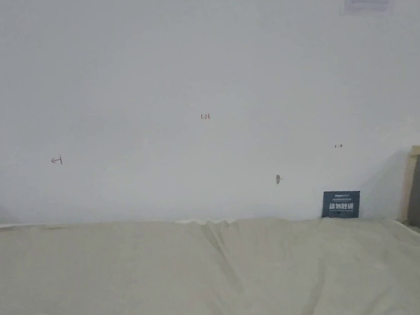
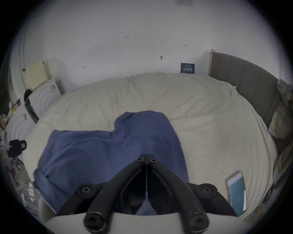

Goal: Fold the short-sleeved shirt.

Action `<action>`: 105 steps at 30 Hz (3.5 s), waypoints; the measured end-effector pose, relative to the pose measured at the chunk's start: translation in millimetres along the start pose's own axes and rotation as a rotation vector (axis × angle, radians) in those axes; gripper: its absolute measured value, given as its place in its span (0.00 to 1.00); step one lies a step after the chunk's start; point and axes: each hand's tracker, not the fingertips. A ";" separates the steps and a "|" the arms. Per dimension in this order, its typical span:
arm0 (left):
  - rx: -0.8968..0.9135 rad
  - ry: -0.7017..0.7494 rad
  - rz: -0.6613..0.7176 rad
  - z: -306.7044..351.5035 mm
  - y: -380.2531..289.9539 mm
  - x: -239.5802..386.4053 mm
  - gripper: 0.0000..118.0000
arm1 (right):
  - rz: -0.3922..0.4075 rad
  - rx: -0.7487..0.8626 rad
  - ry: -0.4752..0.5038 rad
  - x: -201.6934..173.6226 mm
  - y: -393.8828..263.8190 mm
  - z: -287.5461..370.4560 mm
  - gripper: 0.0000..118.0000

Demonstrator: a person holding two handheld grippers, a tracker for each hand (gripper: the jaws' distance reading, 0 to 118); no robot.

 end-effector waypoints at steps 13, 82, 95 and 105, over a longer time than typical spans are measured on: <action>-0.121 0.036 -0.036 -51.4 -7.4 0.1 0.00 | -0.047 -0.299 -0.089 25.3 32.6 -142.6 0.75; -0.126 -0.037 0.017 -3.7 26.5 -56.4 0.04 | 0.050 0.026 0.062 10.4 -27.4 111.5 0.02; -0.310 -0.003 0.112 13.0 -116.5 -52.4 0.06 | -0.034 -0.093 0.094 17.0 -179.5 110.1 0.07; -0.145 0.106 0.074 68.8 -94.6 -59.6 1.00 | -0.058 0.164 0.124 -12.0 -159.6 163.0 0.81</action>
